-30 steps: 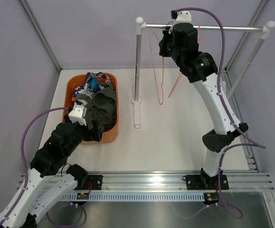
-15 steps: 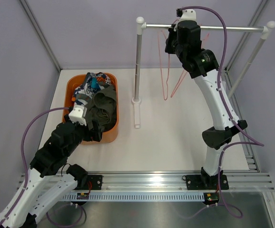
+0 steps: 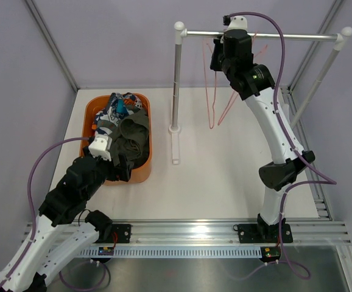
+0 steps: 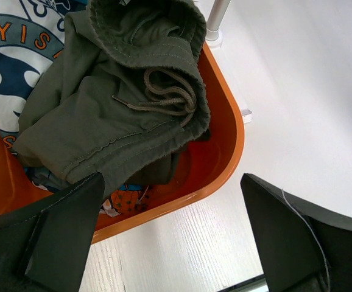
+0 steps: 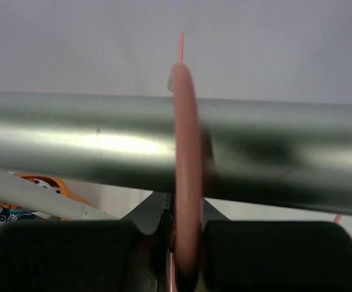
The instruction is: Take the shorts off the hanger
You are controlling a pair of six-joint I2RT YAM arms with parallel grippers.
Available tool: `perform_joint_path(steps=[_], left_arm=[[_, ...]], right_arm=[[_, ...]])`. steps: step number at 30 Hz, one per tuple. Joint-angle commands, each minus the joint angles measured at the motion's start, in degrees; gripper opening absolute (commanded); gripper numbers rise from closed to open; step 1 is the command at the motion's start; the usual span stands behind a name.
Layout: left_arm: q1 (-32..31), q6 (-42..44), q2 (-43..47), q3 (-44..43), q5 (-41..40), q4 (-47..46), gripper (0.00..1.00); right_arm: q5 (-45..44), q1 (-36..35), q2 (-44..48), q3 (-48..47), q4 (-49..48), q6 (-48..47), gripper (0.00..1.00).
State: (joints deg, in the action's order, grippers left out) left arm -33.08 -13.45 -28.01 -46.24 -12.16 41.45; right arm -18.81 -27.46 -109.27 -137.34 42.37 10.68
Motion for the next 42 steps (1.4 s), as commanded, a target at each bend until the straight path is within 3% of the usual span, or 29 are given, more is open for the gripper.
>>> perform_joint_path(steps=[1,11,22,27,33,42], left_arm=[[-0.32,0.8,-0.55,0.45,0.83,-2.34,0.99],[-0.32,0.8,-0.82,0.45,0.74,-2.34,0.99],[-0.41,0.8,-1.17,0.45,0.56,-2.25,0.99],[-0.41,0.8,-1.43,0.45,0.47,-2.25,0.99],[-0.41,0.8,-1.78,0.45,0.39,-2.34,0.99],[-0.41,0.8,-2.05,0.45,-0.32,-2.16,0.99]], right_arm=[[0.7,0.31,0.55,2.16,-1.06,-0.22,0.0],[0.09,0.31,3.71,8.66,-2.9,0.31,0.01],[0.09,0.31,7.06,10.6,-3.35,0.75,0.17],[0.0,0.22,8.72,12.17,-3.52,0.84,0.33],[0.35,0.31,12.59,15.69,-5.28,1.45,0.44],[0.97,0.3,19.79,21.14,-6.25,2.59,0.51]])
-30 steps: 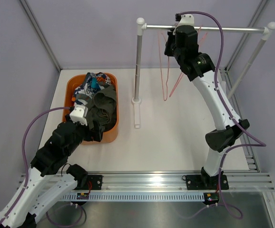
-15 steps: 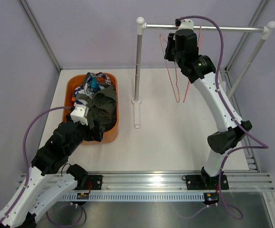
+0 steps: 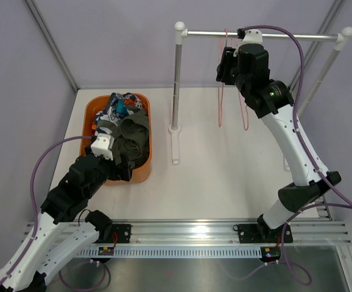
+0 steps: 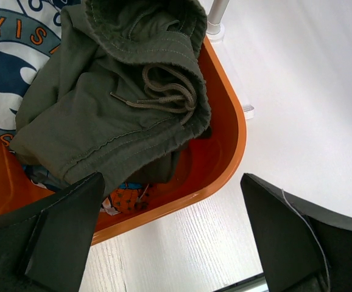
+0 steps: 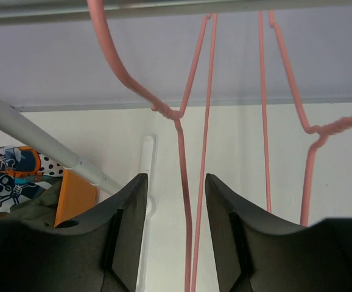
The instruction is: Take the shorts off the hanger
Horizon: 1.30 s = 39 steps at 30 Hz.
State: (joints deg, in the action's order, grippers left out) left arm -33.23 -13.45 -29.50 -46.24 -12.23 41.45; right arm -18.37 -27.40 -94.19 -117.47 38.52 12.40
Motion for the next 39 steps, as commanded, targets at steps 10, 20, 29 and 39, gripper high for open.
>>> perform_joint_path(steps=[10,20,29,39], left_arm=[[-0.25,0.71,-0.74,0.54,-1.31,-1.99,0.99],[-0.25,0.71,-1.88,0.54,-1.83,-1.9,0.99],[-0.25,0.8,-2.32,0.71,-2.27,-2.16,0.99],[-0.25,0.8,-3.37,0.62,-2.36,-2.34,0.99]], right_arm=[[0.79,0.24,20.26,16.47,-6.96,3.24,0.58],[2.2,0.24,41.0,37.83,-10.4,8.59,0.63],[3.25,0.24,50.41,51.81,-10.13,9.92,0.75],[7.38,0.24,54.38,55.24,-10.05,12.29,1.0]])
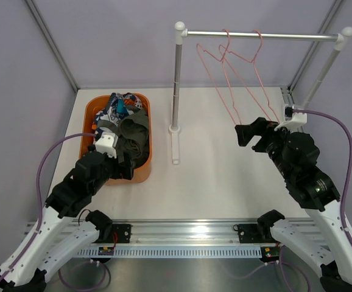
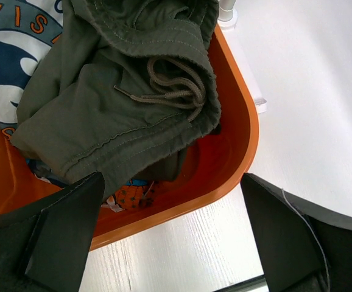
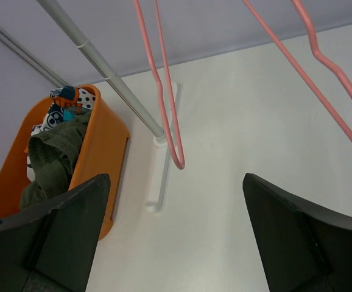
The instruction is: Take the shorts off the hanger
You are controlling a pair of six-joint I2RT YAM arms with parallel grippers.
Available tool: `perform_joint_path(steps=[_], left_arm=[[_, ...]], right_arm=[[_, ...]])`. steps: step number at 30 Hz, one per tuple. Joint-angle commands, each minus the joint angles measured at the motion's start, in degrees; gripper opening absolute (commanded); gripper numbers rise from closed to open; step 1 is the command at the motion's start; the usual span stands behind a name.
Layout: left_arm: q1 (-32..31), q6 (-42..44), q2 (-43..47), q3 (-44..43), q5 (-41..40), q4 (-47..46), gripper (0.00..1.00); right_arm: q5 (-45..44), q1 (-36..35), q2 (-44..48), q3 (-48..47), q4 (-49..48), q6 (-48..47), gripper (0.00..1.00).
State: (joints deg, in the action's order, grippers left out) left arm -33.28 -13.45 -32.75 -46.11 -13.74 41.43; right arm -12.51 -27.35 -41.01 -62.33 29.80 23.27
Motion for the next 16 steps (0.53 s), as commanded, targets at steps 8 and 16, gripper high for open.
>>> perform_joint_path(steps=[8,16], left_arm=[[-0.21,0.88,-0.21,0.58,-0.85,-2.49,0.99],[-0.21,0.97,-0.29,0.58,-1.03,-2.49,0.99]], right_arm=[[2.85,0.2,4.89,4.14,-3.43,1.43,1.0],[2.41,0.2,6.64,6.33,-4.48,0.73,0.99]])
